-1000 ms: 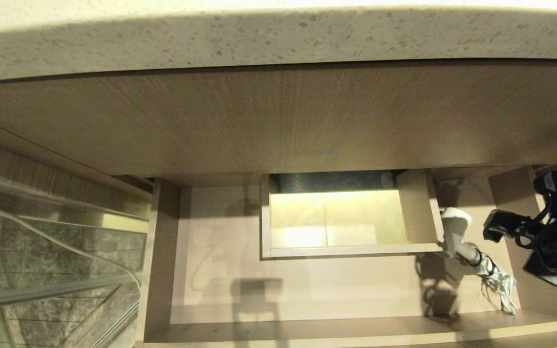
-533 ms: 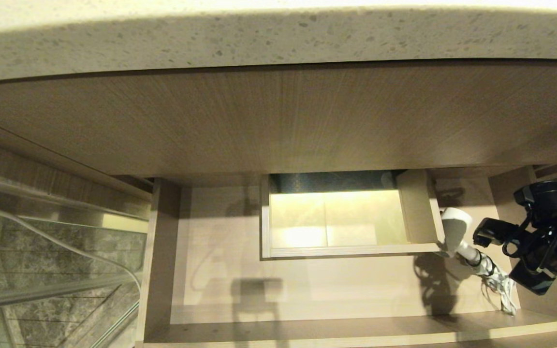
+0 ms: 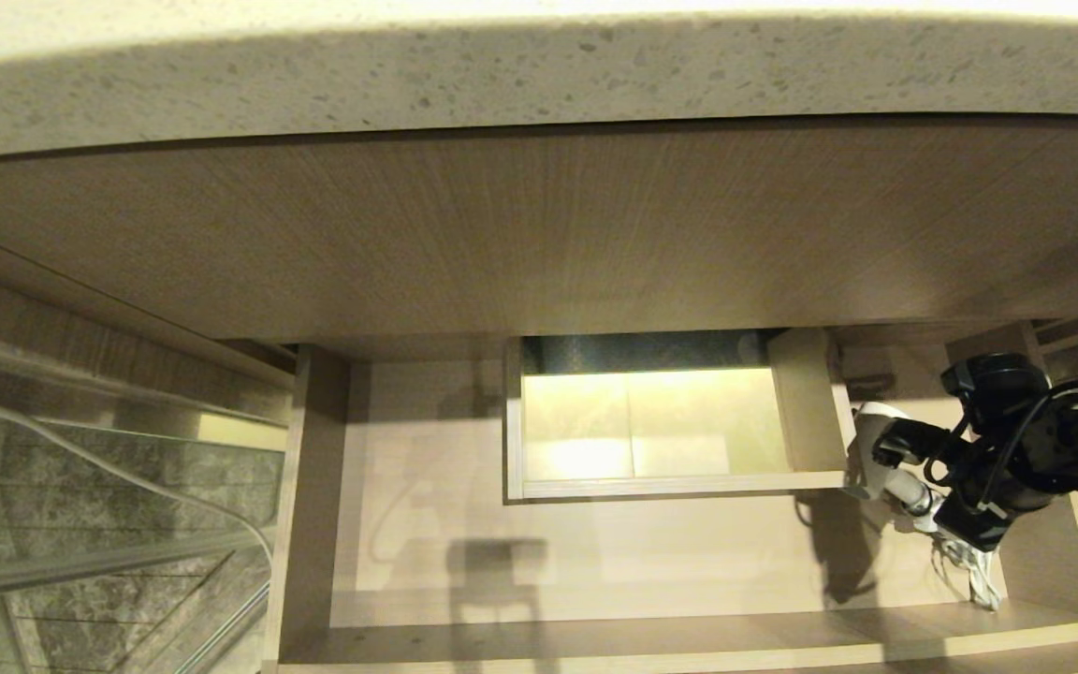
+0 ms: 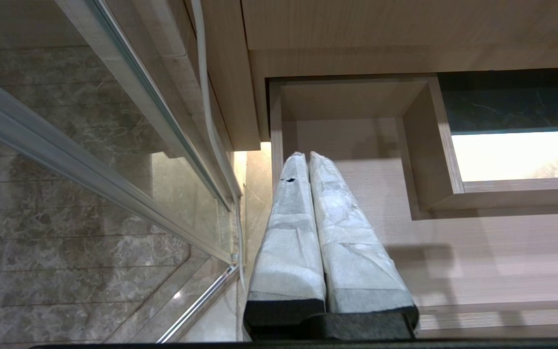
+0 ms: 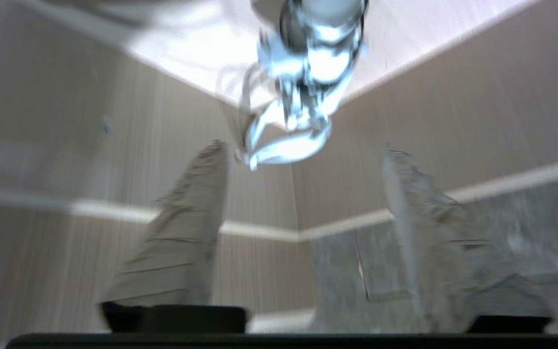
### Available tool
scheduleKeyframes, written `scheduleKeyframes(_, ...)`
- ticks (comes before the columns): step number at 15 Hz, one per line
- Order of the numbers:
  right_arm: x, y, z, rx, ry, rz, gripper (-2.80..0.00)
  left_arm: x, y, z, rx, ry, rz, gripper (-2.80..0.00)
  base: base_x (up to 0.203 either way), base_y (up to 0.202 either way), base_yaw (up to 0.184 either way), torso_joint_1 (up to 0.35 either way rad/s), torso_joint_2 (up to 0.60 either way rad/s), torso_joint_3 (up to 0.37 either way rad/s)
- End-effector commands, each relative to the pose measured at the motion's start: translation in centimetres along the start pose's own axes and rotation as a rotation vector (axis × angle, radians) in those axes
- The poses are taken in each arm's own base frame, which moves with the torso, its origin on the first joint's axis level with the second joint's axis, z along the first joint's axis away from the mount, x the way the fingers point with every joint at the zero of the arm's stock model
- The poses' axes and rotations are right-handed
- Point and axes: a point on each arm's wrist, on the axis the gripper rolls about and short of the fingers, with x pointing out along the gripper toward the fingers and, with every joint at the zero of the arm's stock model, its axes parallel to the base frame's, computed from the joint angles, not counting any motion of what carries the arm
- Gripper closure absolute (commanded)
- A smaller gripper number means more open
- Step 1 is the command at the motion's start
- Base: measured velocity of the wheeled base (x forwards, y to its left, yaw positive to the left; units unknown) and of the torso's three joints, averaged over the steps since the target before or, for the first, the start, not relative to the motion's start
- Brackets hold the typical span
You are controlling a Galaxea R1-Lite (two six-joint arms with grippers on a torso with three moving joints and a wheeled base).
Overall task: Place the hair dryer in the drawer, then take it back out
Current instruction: Take the hairdryer out
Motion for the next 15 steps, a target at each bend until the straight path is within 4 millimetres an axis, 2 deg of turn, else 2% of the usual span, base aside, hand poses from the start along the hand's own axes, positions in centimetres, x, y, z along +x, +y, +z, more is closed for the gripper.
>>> scheduleKeyframes(1, 1.5, 0.0, 1.0, -0.009, -0.037, 0.032, -2.8, 0.1, 0.0, -1.1, -0.001, 0.038, 0.001, 0.0, 0.0, 0.0, 0.0, 0.0, 0.0, 0.0)
scheduleKeyframes(9, 3.4, -1.3, 1.6, -0.013, -0.053, 0.049, -2.8, 0.1, 0.0, -1.1, -0.001, 0.038, 0.001, 0.0, 0.0, 0.0, 0.0, 0.0, 0.0, 0.0)
scheduleKeyframes(15, 4.9, -1.3, 0.5, 0.003, -0.003, 0.081, -2.8, 0.1, 0.0, -1.1, -0.001, 0.038, 0.001, 0.0, 0.0, 0.0, 0.0, 0.0, 0.0, 0.0)
